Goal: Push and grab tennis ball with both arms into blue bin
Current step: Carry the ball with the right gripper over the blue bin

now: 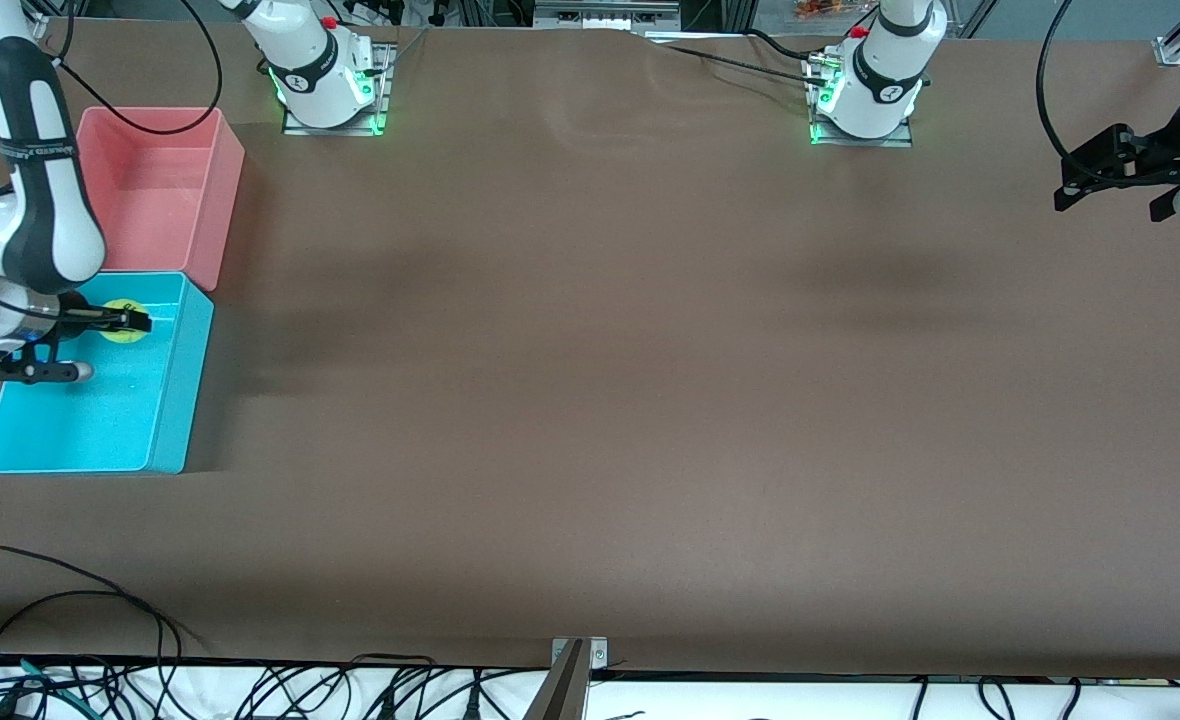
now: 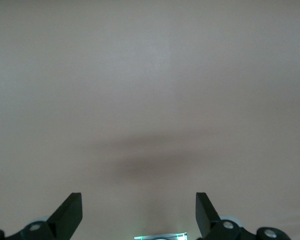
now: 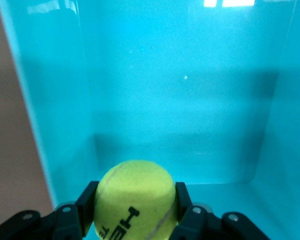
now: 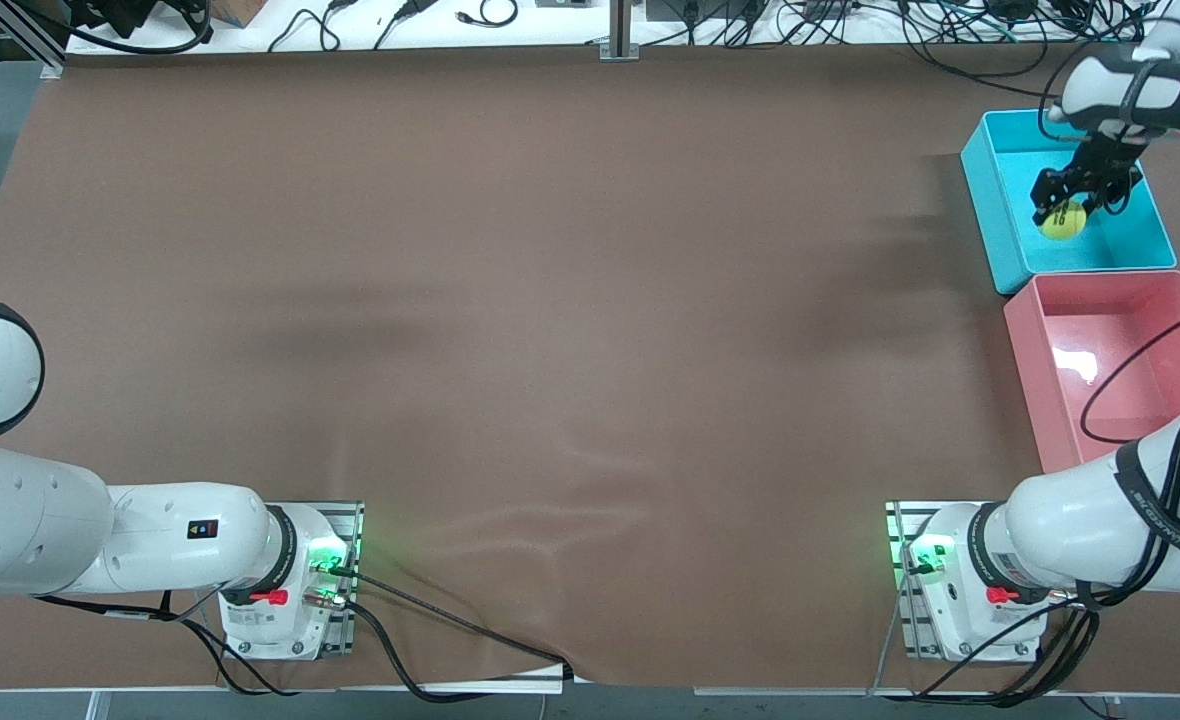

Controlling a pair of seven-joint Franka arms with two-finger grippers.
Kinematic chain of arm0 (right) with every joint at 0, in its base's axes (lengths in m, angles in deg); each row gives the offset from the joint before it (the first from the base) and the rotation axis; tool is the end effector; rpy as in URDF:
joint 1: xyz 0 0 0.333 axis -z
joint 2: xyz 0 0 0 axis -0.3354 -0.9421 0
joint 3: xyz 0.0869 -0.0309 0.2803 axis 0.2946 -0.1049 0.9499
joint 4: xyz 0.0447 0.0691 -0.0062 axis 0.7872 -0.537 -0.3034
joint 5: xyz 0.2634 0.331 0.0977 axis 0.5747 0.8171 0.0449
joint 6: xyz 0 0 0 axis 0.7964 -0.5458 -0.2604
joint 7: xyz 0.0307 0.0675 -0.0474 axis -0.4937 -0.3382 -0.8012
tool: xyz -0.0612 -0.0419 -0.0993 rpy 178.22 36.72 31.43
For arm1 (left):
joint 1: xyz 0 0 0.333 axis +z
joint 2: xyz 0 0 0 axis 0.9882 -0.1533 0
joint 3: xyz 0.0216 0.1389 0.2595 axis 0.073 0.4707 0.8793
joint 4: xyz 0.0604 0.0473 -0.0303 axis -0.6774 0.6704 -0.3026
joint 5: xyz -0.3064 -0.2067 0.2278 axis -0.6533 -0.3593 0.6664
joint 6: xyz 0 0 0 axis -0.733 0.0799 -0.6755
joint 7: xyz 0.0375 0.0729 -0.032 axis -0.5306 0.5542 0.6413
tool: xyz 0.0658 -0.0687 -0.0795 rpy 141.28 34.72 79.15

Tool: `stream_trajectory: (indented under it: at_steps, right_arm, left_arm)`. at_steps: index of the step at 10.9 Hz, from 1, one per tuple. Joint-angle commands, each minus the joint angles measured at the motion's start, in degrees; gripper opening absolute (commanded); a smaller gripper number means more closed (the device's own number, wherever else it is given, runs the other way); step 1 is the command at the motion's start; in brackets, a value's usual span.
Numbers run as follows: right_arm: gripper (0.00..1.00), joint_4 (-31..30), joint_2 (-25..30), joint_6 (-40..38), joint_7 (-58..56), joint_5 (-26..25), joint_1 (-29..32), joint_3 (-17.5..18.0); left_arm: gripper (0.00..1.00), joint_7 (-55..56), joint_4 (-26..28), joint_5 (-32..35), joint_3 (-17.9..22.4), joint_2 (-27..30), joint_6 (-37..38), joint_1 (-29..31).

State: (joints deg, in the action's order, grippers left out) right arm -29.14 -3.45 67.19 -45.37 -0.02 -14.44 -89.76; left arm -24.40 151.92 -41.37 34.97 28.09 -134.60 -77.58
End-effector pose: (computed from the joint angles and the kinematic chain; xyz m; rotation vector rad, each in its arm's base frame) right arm 0.5767 -0.2013 0.2091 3.0662 0.0061 -0.3770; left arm 0.5780 -0.0096 0.6246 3.1263 -0.1557 -0.1155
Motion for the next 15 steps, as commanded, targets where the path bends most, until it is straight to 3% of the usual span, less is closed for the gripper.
stream_trajectory:
  at_steps: [1,3,4,5,6,12,15]
  right_arm:
    - [0.14,-9.04,2.43,8.23,-6.01,1.18,2.14,-0.83]
    - [0.16,-9.58,0.59,9.47,-6.02,1.18,2.23,-0.83]
    - [0.22,-9.58,0.32,9.48,-6.10,1.18,2.23,-0.83]
    - [0.65,-9.41,0.31,9.48,-6.10,1.09,2.14,-0.65]
    - [1.00,-9.23,0.31,9.30,-6.10,1.09,2.05,-0.48]
    - [1.00,-7.13,0.84,7.73,-5.93,1.09,2.05,-0.39]
    - [1.00,4.17,1.02,-7.08,-5.23,1.09,1.44,-0.21]
  left_arm:
    - [1.00,0.21,-2.10,0.00,-0.01,-0.96,1.38,0.09]
    - [1.00,0.21,-2.10,-0.08,-0.01,-0.88,1.38,-0.25]
    - [1.00,0.21,-2.10,-0.09,-0.09,-0.96,1.38,-0.43]
    - [1.00,0.21,-2.10,-0.09,-0.09,-0.96,1.38,-0.43]
    - [1.00,0.21,-2.10,-0.09,-0.09,-0.96,1.38,-0.43]
    - [1.00,0.21,-2.10,0.00,-0.09,-0.96,1.38,-0.43]
    - [1.00,0.21,-2.10,0.00,-0.09,-0.96,1.38,-0.43]
